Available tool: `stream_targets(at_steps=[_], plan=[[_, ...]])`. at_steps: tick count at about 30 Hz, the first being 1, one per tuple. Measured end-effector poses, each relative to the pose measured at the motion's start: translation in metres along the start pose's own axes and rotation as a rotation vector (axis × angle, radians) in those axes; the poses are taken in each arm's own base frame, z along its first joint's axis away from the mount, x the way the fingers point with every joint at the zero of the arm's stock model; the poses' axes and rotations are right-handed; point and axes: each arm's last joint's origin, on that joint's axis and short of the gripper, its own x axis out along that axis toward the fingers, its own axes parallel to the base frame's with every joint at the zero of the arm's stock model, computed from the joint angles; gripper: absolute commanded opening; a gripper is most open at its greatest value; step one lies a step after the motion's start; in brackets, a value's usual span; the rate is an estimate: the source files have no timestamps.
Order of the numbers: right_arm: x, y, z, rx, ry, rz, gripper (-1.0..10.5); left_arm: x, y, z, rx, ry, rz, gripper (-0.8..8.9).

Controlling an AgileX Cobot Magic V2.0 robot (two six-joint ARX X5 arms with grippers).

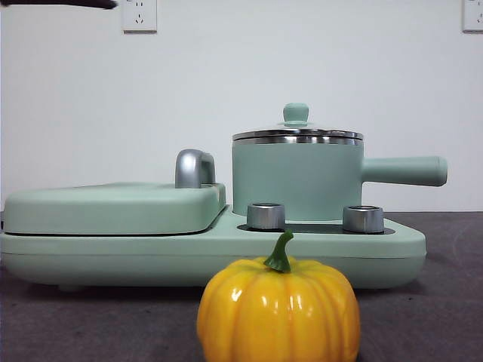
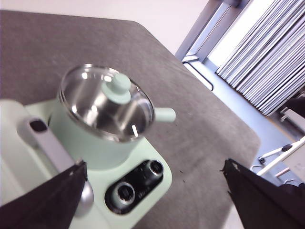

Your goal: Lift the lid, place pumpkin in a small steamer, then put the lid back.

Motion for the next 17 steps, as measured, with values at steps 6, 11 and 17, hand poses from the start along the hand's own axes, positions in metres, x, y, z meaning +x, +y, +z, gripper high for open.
stream_targets(at_steps=[6,11,17], plan=[[0.000,0.000,0.000,0.000,0.000,0.000,4.7,0.034,-0.003,0.030,0.037,0.067,0.029,4.70],[0.000,0.000,0.000,0.000,0.000,0.000,4.7,0.069,-0.011,0.053,0.117,0.151,0.108,4.70],[0.000,0.000,0.000,0.000,0.000,0.000,4.7,0.119,-0.020,0.067,0.262,0.197,0.159,4.71]])
